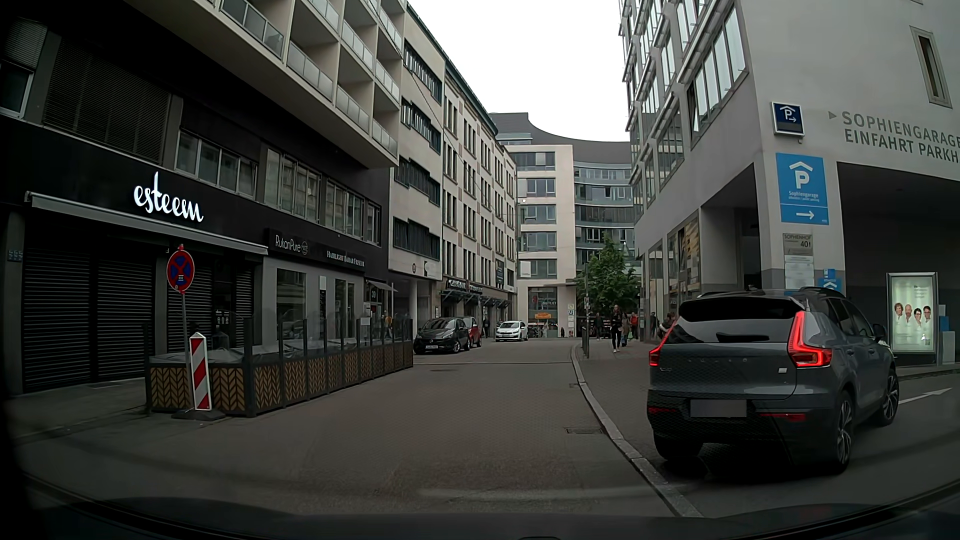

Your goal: Follow the waypoints while adhering to traffic rules and regulations

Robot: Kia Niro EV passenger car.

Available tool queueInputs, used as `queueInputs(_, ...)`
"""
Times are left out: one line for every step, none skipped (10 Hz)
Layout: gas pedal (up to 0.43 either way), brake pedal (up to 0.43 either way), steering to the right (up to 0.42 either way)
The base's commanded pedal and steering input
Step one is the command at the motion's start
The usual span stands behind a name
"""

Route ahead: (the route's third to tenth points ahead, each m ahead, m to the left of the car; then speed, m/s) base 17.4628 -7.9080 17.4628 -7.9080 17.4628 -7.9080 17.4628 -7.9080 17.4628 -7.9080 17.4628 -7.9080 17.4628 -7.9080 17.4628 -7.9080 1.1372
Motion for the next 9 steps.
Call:
queueInputs(0.000, 0.043, 0.050)
queueInputs(0.000, 0.037, 0.055)
queueInputs(0.000, 0.037, 0.061)
queueInputs(0.000, 0.037, 0.065)
queueInputs(0.000, 0.000, 0.069)
queueInputs(0.000, 0.000, 0.073)
queueInputs(0.000, 0.000, 0.079)
queueInputs(0.000, 0.000, 0.081)
queueInputs(0.000, 0.000, 0.085)
